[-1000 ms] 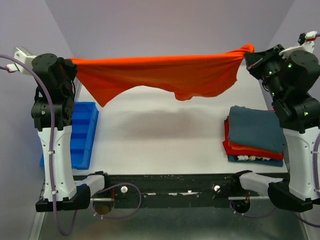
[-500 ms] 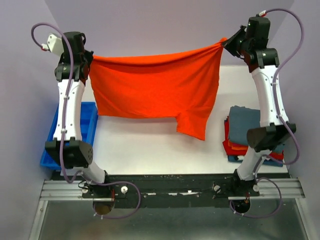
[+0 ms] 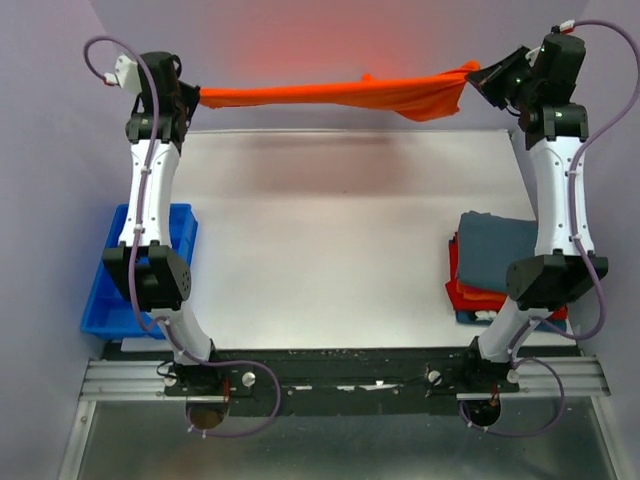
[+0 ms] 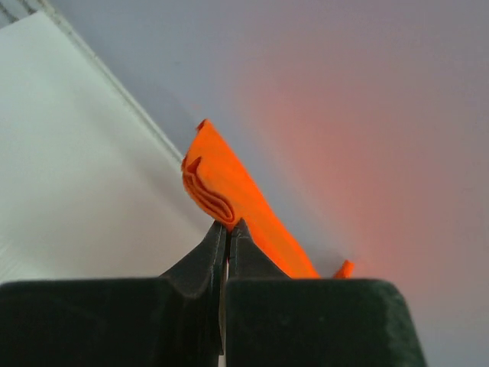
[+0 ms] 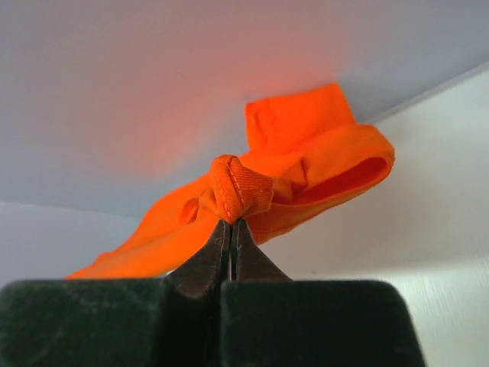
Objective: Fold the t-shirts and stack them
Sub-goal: Fold the flattened tshirt in 1/3 of the way
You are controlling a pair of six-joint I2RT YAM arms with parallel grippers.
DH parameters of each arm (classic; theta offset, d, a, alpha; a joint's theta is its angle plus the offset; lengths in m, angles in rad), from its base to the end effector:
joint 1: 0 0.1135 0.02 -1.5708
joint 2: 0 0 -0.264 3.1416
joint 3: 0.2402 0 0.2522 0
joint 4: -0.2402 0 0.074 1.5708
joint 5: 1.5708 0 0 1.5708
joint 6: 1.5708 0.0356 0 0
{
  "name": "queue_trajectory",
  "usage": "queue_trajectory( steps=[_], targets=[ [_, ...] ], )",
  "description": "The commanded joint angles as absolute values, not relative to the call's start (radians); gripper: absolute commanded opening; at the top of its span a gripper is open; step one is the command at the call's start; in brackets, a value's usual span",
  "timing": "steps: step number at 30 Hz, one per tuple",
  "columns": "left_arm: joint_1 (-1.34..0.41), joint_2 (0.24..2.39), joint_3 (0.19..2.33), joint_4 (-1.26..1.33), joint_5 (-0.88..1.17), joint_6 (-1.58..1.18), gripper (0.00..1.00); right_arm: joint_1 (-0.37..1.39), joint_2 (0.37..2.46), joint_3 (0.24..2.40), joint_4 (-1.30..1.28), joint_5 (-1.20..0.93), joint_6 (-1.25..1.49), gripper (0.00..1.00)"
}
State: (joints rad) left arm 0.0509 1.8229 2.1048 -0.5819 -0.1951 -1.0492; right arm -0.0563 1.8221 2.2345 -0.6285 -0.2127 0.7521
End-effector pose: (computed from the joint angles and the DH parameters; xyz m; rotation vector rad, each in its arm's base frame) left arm 0.4076 0.0277 0.4627 -1.1049 1.5408 -0.5051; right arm 0.3921 -0.0146 0.4990 0.5747 1.7426 0.6847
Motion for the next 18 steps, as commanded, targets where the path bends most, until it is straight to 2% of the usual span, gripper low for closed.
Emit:
queue_trajectory(
  steps=[1, 5, 8, 18],
  targets=[
    [0.064, 1.750, 1.756, -0.372, -0.104, -1.061, 0.00, -0.072, 1.746, 1.935, -0.545, -0.271, 0.782, 0.01],
    [0.066, 1.654, 1.433, -0.224, -0.072, -1.074, 0.00, -0.072, 1.632, 1.549, -0.399, -0.291, 0.801, 0.01],
    [0.064, 1.582, 1.237, -0.183, -0.098, -1.072, 0.00, -0.072, 1.580, 1.355, -0.364, -0.278, 0.795, 0.01],
    [0.064, 1.316, 0.767, -0.204, -0.189, -1.040, 0.00, -0.066, 1.405, 0.935, -0.357, -0.244, 0.799, 0.01]
  ],
)
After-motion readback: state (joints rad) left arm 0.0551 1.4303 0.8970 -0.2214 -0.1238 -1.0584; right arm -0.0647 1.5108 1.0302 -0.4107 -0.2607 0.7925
